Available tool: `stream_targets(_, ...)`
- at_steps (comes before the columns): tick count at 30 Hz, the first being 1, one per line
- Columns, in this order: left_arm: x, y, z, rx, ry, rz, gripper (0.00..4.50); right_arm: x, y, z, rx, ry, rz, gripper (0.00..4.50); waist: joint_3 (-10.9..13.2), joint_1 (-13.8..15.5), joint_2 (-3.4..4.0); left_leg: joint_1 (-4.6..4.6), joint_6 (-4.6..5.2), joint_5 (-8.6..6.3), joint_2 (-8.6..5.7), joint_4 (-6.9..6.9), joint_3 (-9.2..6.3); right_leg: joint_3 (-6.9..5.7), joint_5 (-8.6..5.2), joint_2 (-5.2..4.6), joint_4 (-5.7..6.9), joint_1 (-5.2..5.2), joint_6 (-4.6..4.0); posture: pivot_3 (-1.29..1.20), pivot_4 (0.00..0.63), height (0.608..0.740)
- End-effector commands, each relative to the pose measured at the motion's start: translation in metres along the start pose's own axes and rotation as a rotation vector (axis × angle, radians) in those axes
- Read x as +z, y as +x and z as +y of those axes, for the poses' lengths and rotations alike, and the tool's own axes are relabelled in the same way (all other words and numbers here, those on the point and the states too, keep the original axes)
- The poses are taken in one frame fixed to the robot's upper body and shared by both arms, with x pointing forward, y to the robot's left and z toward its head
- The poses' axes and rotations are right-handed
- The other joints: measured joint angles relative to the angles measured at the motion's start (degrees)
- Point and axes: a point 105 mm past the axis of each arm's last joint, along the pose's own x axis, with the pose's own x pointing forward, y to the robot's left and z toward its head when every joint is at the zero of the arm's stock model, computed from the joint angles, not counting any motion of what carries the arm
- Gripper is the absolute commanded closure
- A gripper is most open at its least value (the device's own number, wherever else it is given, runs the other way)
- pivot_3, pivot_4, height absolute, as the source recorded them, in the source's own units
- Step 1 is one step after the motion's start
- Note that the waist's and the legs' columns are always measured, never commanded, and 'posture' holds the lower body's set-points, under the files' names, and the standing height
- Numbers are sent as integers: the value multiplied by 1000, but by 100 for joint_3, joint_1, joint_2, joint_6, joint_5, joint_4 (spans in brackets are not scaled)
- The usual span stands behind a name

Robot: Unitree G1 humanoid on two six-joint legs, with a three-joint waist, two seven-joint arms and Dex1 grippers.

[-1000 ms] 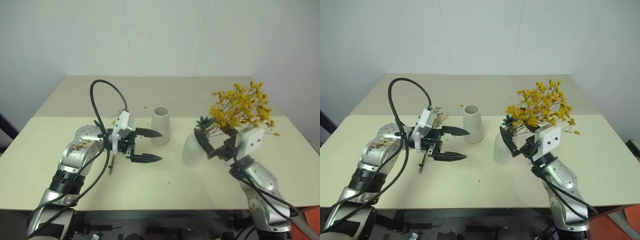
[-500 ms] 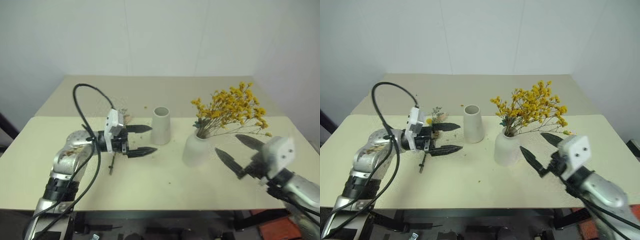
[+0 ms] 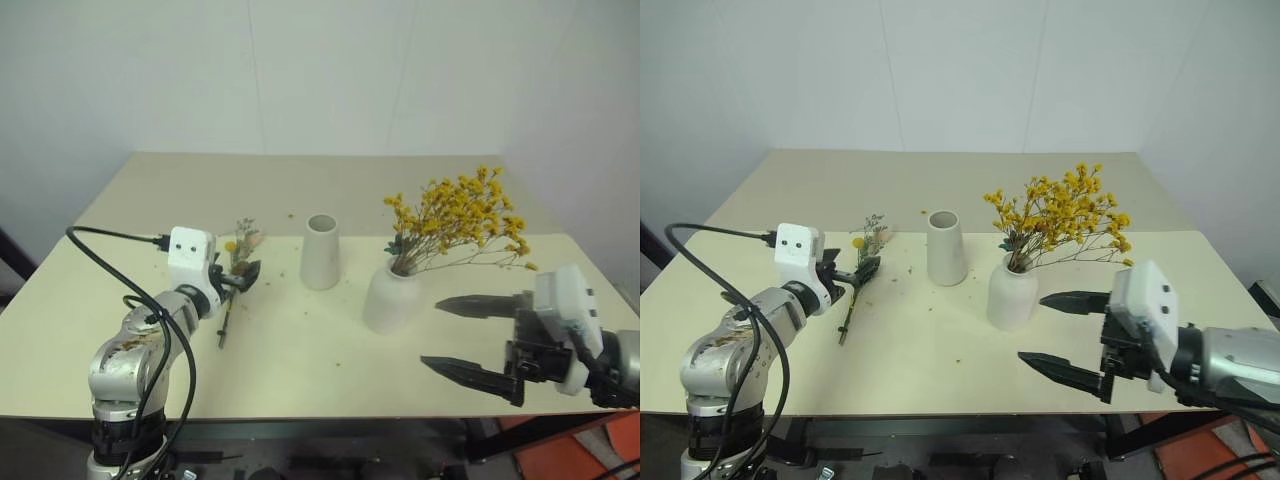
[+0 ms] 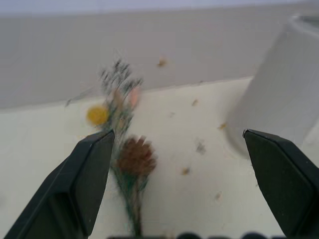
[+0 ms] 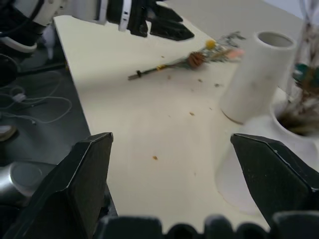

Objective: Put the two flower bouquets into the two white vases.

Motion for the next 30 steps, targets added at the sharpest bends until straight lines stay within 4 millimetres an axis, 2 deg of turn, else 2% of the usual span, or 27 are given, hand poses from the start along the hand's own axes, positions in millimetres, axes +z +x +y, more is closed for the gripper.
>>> stream_targets(1,-7,-7,13,124,3,234,0,4,18,-12,2,31,10,32,9,0,-15,-4,-2,1,-2,2,-1,-1,0,0,1,-4,0,0,150,740)
stream_targets(5,-10,-3,29,217,-20,325,0,12,34,-16,71,80,10,32,11,13,-20,-6,-6,3,-2,0,-6,-5,1,-1,1,-10,0,0,150,740)
stream_targets(9,-13,5,40,252,-13,403,0,15,44,-13,132,75,31,32,12,26,-20,-31,-9,2,-2,-11,-7,-8,26,-6,0,-41,-44,0,150,740)
stream_targets(12,-17,14,43,254,26,480,0,18,51,-14,159,66,37,32,12,31,-20,-42,-13,-1,-4,-11,-11,-15,27,-10,-5,-47,-47,0,150,740)
stream_targets(19,-11,28,23,123,16,517,0,23,59,-18,168,27,43,32,12,65,-20,-45,-15,-2,-6,-12,-15,-25,28,-15,-16,-44,-47,0,150,740)
stream_targets(25,-12,39,13,99,54,503,0,21,59,-18,150,29,48,32,12,94,-20,-47,-19,-4,-6,-18,-14,-25,30,-18,-27,-44,-50,0,150,740)
stream_targets(30,6,36,7,82,78,488,0,20,56,-17,124,33,52,32,12,135,-20,-51,-19,-5,-6,-19,-16,-26,30,-18,-30,-46,-51,0,150,740)
